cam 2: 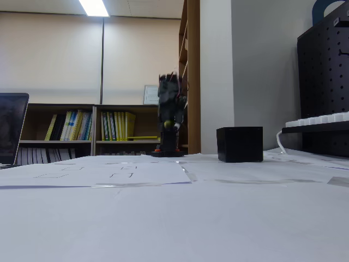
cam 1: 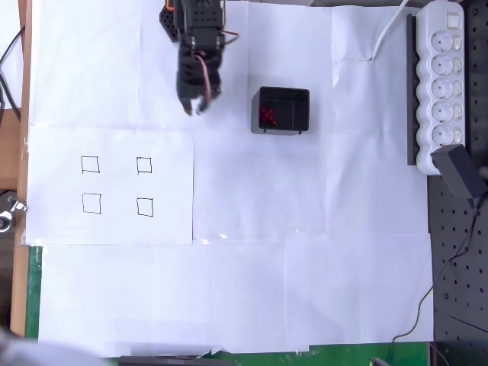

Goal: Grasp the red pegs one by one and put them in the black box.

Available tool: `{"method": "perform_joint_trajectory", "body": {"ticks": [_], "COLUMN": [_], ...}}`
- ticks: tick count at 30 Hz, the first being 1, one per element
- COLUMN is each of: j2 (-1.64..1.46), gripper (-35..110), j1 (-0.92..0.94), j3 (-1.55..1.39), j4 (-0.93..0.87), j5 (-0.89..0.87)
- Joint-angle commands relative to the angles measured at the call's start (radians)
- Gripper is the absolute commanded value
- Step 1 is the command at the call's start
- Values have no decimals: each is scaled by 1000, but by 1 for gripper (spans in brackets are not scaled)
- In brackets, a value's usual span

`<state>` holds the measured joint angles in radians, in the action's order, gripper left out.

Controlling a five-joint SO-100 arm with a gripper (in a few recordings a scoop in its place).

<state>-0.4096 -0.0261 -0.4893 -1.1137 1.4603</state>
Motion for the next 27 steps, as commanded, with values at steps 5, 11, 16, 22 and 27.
{"method": "perform_joint_trajectory", "body": {"ticks": [5,11,16,22,27], "j2": [255,416,482,546,583], "gripper": [0,0,0,0,0], "j1": [12,18,21,15,34], "j3": [230,402,463,463,463], "j4": [-20,-25,-80,-212,-230], "j5": [34,31,41,51,63]}}
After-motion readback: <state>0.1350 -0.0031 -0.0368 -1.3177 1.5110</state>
